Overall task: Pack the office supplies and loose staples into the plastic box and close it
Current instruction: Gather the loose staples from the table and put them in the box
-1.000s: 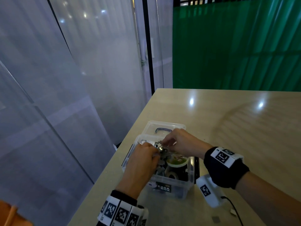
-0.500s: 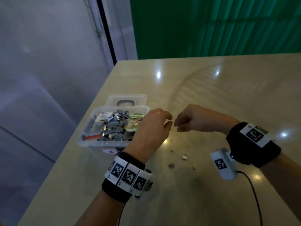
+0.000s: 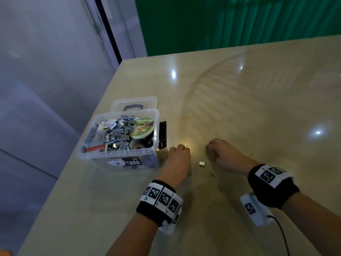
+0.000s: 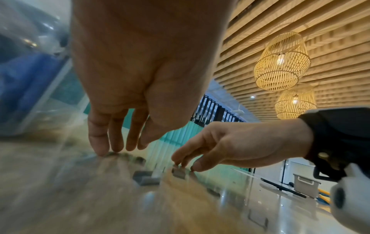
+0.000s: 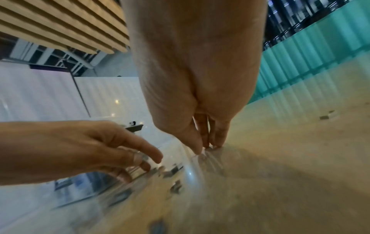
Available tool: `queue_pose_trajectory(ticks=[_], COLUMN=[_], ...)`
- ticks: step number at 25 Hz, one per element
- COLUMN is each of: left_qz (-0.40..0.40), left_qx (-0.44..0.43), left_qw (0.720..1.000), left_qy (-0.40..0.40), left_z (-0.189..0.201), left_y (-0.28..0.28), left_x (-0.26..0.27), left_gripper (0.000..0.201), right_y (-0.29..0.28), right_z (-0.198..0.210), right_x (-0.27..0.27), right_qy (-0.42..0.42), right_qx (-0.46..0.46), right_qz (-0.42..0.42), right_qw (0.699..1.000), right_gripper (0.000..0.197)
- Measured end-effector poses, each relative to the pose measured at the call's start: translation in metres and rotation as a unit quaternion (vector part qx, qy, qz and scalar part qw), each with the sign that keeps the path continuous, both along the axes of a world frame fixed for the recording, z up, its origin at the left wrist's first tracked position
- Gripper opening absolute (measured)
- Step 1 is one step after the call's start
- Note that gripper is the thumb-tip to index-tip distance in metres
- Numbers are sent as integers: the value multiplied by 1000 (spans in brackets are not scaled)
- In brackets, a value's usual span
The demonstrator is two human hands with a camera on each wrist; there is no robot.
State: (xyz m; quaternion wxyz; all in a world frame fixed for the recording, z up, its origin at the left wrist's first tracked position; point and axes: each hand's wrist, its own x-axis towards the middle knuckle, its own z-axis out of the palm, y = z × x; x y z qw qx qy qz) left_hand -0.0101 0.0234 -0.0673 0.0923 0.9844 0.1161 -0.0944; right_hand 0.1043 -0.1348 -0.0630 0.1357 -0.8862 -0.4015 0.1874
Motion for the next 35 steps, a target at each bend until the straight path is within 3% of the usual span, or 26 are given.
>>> queue_pose_trajectory(ticks=[3,6,8,11,17,25,27,30,33,35], left_qz=[-17,-6,23,89,132,134,102,57,52,25], left_qx=[1,-124,-161,-170,-168,-181,-164,-152,-171,-182], left_qw=[1000,992,984,977,972,970,978,983,982,982], left_qy=[4,-37,-67,-90,-98,-88,-82,-86,-60,-42], left_z=[-6,4,7,3,-2,-9,-10,-13,-12,-9], left_y=[-3,-9,-7,-3,-9,-2,-8,-14,-8,-7], left_x=[-5,-15,-28,-47,-46,-28,-23,-19,-18,-18], left_gripper=[29,30,32,27,18,21,25,32,37,27], right_y=[2,4,9,27,65,4,-12,-35,-49,-49], right_z=[-5,7,12,19,14,7,7,12,14,9], right_x=[-24,-35,-24,-3,-6,-17,-17,-10,-16,-26], right_qy=[-7,40,54,55,21,-1,32,36,20,10], right_qx=[9,37,70,68,-31,-46,-15,43,24,5], right_qz=[56,56,27,9,99,175,158,55,30,17], right_qw=[998,997,996,996,994,984,987,997,999,1000], right_gripper=[31,32,34,39,50,41,40,32,20,27])
